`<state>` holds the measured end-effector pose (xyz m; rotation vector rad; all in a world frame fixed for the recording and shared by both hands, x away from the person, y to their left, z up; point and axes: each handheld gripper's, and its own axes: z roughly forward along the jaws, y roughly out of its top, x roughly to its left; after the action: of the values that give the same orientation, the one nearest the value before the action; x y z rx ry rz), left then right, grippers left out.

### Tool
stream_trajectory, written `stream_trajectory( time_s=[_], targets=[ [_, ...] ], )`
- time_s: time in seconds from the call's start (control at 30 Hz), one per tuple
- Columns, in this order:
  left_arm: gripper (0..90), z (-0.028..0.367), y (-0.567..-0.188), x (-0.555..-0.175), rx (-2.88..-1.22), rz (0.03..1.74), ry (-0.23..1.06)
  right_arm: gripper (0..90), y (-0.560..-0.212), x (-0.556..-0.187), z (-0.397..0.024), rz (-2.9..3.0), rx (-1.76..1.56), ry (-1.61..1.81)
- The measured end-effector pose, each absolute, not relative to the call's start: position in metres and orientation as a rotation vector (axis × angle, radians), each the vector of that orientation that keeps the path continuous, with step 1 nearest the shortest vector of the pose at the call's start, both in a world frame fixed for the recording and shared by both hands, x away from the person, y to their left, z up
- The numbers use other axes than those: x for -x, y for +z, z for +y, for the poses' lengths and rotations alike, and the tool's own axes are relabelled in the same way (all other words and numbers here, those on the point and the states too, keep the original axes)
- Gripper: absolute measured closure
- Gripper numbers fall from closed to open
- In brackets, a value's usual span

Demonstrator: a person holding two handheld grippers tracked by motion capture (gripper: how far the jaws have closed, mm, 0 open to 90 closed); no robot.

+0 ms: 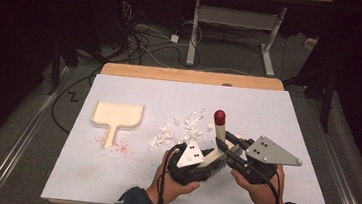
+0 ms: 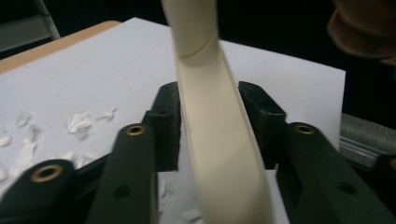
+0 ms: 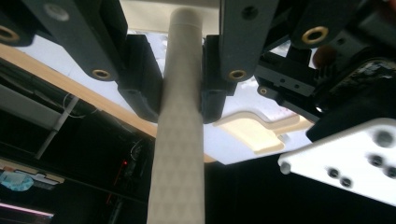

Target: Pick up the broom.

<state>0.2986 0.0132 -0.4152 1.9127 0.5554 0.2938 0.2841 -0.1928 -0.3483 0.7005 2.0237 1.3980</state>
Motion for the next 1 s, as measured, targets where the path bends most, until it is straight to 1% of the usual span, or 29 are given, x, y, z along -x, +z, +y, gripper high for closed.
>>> stream_trajectory(
  time_s=[0.2, 0.23, 0.27, 0.3, 0.37, 0.43, 0.47, 0.53, 0.6, 0.73, 0.77, 0.8, 0.93, 1.0],
  targets=[
    [64.9, 0.031, -0.409, -0.298, -1.986, 0.476, 0.292, 69.8, -0.348, -0.284, -0.194, 2.079, -0.675, 1.471],
    [64.9, 0.035, -0.407, -0.297, -2.002, 0.463, 0.296, 68.1, -0.348, -0.284, -0.196, 2.093, -0.662, 1.506],
    [65.0, 0.038, -0.405, -0.297, -2.020, 0.440, 0.283, 63.9, -0.347, -0.285, -0.198, 2.101, -0.623, 1.535],
    [64.9, 0.042, -0.404, -0.297, -2.038, 0.431, 0.274, 57.3, -0.346, -0.286, -0.202, 2.101, -0.588, 1.546],
    [65.0, 0.050, -0.405, -0.297, -2.066, 0.410, 0.277, 53.7, -0.344, -0.289, -0.212, 2.138, -0.536, 1.567],
    [65.0, 0.058, -0.406, -0.295, -2.083, 0.397, 0.264, 47.5, -0.344, -0.291, -0.220, 2.179, -0.485, 1.525],
    [64.9, 0.062, -0.407, -0.295, -2.091, 0.392, 0.249, 46.8, -0.346, -0.292, -0.223, 2.226, -0.441, 1.518],
    [64.9, 0.068, -0.408, -0.291, -2.104, 0.364, 0.238, 41.4, -0.352, -0.294, -0.227, 2.300, -0.387, 1.460],
    [64.9, 0.071, -0.408, -0.287, -2.122, 0.338, 0.220, 38.4, -0.362, -0.297, -0.227, 2.403, -0.327, 1.415],
    [64.9, 0.070, -0.410, -0.282, -2.156, 0.263, 0.175, 34.6, -0.380, -0.298, -0.212, 2.551, -0.245, 1.298],
    [64.8, 0.070, -0.410, -0.282, -2.156, 0.263, 0.175, 33.1, -0.385, -0.300, -0.207, 2.585, -0.234, 1.271],
    [64.8, 0.067, -0.410, -0.280, -2.164, 0.223, 0.151, 30.9, -0.389, -0.300, -0.203, 2.613, -0.221, 1.234],
    [64.8, 0.062, -0.409, -0.276, -2.179, 0.166, 0.134, 30.7, -0.405, -0.303, -0.191, 2.711, -0.158, 1.196],
    [64.7, 0.062, -0.410, -0.277, -2.178, 0.171, 0.124, 45.4, -0.410, -0.305, -0.189, 2.758, -0.132, 1.245]
  ],
)
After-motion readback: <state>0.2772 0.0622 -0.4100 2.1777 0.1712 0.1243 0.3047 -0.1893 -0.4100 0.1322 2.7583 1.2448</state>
